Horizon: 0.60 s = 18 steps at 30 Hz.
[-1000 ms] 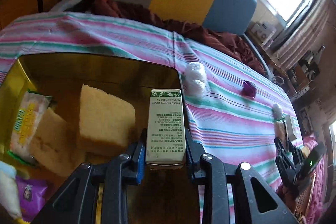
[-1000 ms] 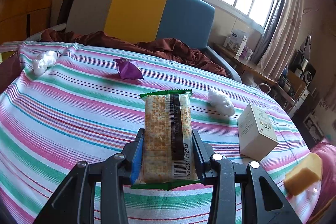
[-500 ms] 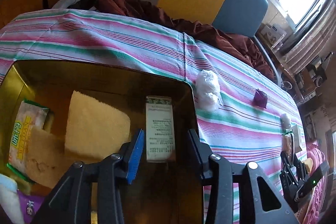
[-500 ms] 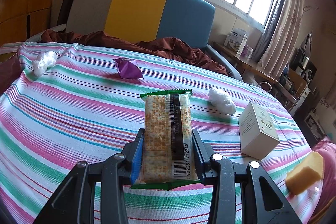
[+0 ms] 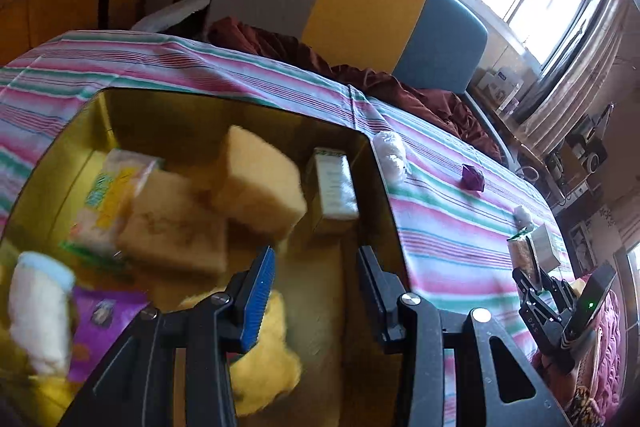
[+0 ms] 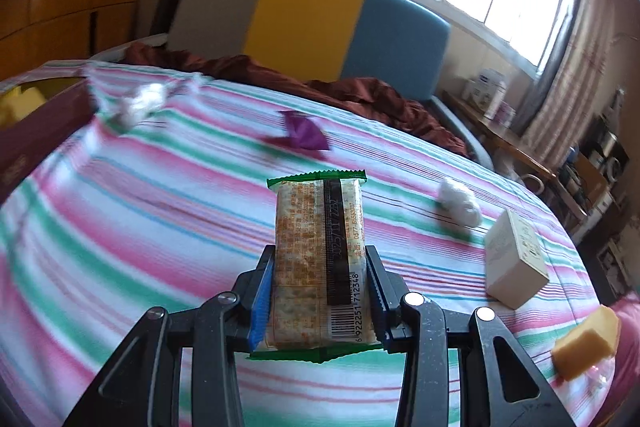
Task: Organize objects
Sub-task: 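Lower the green box into the tray, open the left tool while the right tool carries the packet, then lower the green-wrapped cracker packet into the gold tray and open the right tool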
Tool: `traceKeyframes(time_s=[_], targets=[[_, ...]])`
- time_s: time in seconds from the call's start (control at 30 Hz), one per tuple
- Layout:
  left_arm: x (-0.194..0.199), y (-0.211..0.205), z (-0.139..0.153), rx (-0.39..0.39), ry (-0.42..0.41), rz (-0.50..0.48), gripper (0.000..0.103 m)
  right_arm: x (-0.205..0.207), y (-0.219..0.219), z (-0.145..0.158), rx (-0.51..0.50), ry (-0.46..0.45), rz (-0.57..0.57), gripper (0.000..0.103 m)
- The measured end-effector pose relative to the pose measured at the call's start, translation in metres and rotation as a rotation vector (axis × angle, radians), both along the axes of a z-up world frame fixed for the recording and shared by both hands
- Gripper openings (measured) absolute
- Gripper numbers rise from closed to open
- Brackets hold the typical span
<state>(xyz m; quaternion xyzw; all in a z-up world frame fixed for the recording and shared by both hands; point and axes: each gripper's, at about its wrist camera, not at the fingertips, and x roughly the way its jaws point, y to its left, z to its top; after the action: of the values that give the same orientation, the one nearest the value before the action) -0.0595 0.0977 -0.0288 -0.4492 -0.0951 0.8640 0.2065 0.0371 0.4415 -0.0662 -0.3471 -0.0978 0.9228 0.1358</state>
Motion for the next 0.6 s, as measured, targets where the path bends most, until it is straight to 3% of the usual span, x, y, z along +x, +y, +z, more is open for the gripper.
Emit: traceKeyframes(time_s=[0.27,0.6], targets=[[0.027,-0.019,0.003,0.004,0.075,-0.001,0.042,0.004,-0.048,0.020,-0.210,0.025,0.073,0.042],[0.035,-0.043,0.002,-0.037,0.110,0.053,0.042,0.002,-0.137,0.054,-0.353,0.042,0.218,0.042]])
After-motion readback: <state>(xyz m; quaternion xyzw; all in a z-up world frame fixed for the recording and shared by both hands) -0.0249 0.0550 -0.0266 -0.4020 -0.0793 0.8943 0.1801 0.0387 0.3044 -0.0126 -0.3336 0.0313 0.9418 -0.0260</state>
